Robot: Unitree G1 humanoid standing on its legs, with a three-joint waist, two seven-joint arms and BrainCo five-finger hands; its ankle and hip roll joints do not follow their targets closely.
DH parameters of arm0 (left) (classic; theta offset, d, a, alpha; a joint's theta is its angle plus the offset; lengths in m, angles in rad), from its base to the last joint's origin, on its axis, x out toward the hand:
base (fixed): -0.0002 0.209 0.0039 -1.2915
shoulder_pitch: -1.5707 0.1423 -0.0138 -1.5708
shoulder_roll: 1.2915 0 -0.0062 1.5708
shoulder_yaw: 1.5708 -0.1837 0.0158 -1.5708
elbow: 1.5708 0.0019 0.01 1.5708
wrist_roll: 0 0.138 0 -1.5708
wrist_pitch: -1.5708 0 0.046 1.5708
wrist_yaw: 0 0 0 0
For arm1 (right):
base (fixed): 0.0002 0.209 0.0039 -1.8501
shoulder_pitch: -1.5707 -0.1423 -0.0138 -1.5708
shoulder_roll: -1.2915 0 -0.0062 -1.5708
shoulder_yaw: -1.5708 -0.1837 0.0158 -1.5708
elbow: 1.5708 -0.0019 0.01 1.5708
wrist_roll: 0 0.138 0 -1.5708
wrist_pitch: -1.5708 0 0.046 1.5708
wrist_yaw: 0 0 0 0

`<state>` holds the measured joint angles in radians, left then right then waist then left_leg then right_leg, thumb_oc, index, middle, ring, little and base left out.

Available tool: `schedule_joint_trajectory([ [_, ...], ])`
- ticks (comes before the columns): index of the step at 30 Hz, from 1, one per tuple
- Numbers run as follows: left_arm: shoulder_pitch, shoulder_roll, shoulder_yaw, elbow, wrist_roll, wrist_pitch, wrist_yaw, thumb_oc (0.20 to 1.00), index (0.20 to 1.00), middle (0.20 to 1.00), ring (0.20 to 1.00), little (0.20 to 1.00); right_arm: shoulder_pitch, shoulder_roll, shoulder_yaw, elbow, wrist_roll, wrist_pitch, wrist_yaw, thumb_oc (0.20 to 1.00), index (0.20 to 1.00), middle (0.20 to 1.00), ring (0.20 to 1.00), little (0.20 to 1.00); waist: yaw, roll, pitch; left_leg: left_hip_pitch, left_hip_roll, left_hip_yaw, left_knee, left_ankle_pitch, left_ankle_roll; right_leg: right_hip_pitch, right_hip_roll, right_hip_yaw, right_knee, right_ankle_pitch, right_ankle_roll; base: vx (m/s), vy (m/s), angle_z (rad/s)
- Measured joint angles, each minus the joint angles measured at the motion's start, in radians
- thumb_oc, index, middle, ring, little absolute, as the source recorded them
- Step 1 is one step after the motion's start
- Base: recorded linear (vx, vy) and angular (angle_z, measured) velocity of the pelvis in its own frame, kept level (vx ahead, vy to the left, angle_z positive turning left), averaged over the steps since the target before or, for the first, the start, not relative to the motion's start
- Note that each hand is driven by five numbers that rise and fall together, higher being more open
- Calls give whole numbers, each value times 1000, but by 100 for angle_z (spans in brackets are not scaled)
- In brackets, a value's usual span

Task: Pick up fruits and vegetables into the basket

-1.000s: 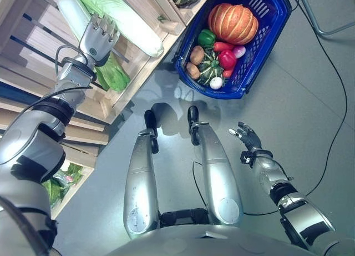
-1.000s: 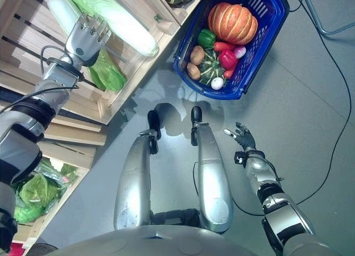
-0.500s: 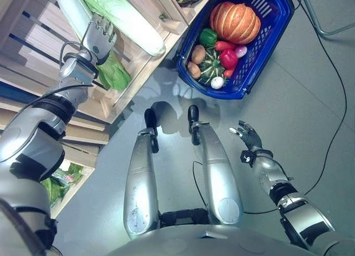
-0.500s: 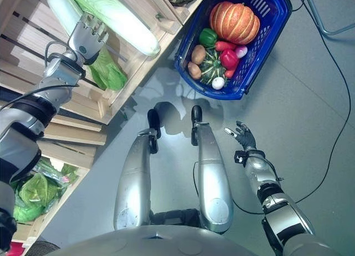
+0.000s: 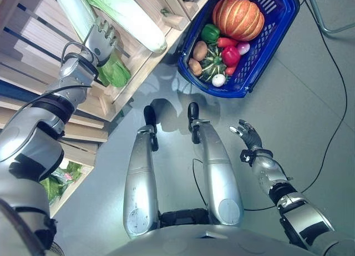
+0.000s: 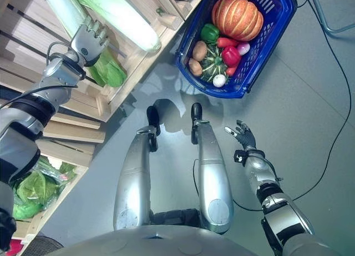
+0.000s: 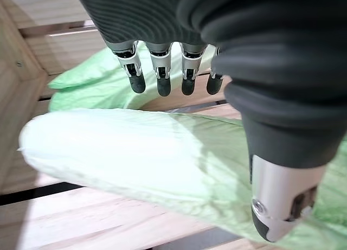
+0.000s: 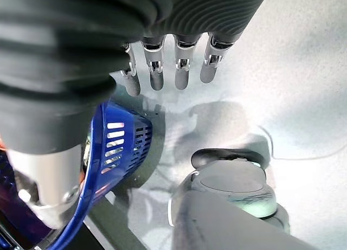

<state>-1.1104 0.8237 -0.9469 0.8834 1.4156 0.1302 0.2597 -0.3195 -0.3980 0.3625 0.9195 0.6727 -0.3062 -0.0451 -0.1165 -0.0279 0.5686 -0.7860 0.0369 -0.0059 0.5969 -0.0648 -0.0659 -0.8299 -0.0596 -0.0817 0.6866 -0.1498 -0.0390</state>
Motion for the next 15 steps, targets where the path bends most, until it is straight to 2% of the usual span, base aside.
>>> schedule_joint_trajectory([
  [7, -46, -2, -22, 35, 1, 35, -42, 1000, 1000, 1000, 1000, 1000, -9, 26, -14, -33, 19, -16, -21, 1000, 1000, 1000, 1000, 1000, -5, -13, 1, -51, 0, -1, 21, 0, 0, -47, -1, -2, 13, 0, 0, 0, 0, 0],
  [8, -47, -3, -23, 35, 2, 50, -58, 918, 918, 918, 918, 918, -11, 27, -14, -39, 28, -16, -22, 1000, 1000, 1000, 1000, 1000, -5, -13, 2, -57, 1, -1, 26, -1, 1, -51, -1, -3, 15, 1, -1, 0, 0, 0],
  [9, -48, -4, -25, 36, 5, 58, -67, 755, 755, 755, 755, 755, -12, 27, -15, -39, 37, -16, -22, 1000, 1000, 1000, 1000, 1000, -6, -13, 2, -59, 1, -1, 27, -2, 2, -53, -1, -3, 16, 1, -1, 0, 0, 0],
  [10, -48, -8, -27, 39, 9, 68, -76, 755, 755, 755, 755, 755, -13, 27, -16, -39, 41, -16, -23, 1000, 1000, 1000, 1000, 1000, -6, -13, 2, -62, 1, -1, 27, -3, 2, -55, -1, -3, 17, 1, 0, 0, 0, 0],
  [11, -47, -24, -32, 51, 22, 85, -95, 200, 200, 200, 200, 200, -13, 27, -18, -40, 55, -16, -26, 1000, 1000, 1000, 1000, 1000, -5, -13, 2, -63, 1, -1, 29, -3, 3, -56, -1, -2, 18, 0, 0, 0, 0, 0],
  [15, -48, -38, -39, 56, 80, 129, -112, 200, 200, 200, 200, 200, -13, 28, -18, -42, 58, -18, -32, 1000, 1000, 1000, 1000, 1000, -4, -15, 1, -72, 1, -1, 29, -5, 6, -66, -2, -2, 21, 0, 0, 0, 0, 0],
])
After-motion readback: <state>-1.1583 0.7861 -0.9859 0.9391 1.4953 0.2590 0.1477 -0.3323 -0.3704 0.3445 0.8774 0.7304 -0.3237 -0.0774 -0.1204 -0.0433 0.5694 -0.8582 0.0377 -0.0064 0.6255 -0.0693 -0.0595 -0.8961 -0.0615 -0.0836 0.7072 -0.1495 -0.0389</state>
